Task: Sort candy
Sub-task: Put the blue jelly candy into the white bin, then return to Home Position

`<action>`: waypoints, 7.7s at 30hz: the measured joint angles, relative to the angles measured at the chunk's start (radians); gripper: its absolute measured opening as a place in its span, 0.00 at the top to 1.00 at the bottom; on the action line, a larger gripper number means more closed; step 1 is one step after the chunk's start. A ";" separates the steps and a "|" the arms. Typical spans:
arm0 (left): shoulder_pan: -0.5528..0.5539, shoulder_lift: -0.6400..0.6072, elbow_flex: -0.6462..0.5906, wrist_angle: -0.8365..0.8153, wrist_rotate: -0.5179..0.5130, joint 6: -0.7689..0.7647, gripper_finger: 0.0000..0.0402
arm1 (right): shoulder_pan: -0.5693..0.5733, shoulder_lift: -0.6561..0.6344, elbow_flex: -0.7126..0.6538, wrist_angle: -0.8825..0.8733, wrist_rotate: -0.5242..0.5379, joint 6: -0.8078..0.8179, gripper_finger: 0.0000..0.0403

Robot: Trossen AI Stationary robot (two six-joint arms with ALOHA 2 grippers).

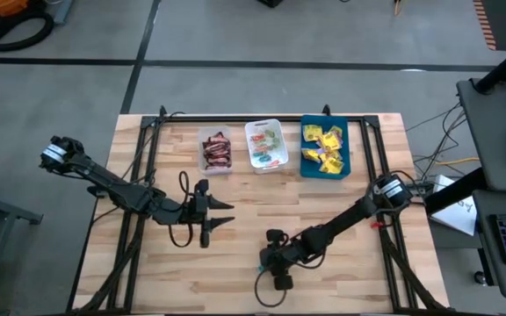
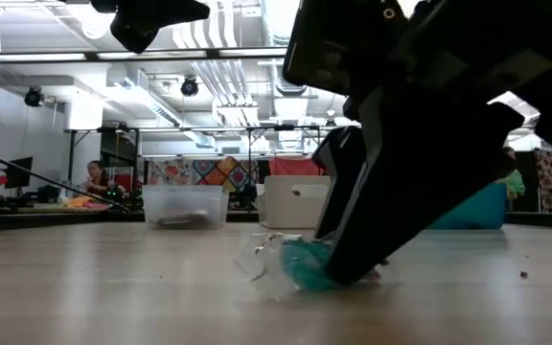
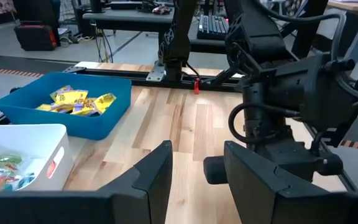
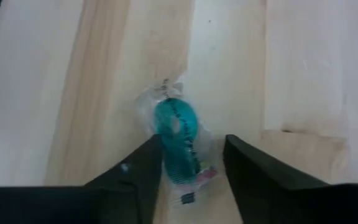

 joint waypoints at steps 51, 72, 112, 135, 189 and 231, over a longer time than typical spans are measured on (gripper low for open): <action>-0.033 -0.346 -0.184 -0.166 -0.101 0.131 0.68 | -0.816 -0.326 -0.040 -0.052 0.191 -0.236 0.59; 0.082 -0.912 -0.426 -0.252 0.082 0.293 0.96 | -0.703 -1.093 -0.768 0.357 -0.131 -0.379 0.70; 0.326 -1.182 -0.594 -0.228 0.319 0.319 1.00 | -0.703 -1.556 -1.107 0.457 -0.328 -0.418 0.82; 0.327 -1.034 -0.635 -0.229 0.034 0.100 1.00 | -0.703 -1.623 -1.207 0.452 -0.353 -0.335 0.84; 0.327 -0.855 -0.636 -0.225 0.037 0.199 1.00 | -0.476 -1.979 -1.226 0.121 -0.083 -0.425 0.80; 0.327 -0.847 -0.636 -0.225 0.037 0.199 1.00 | -0.476 -1.956 -1.226 0.133 -0.073 -0.464 0.82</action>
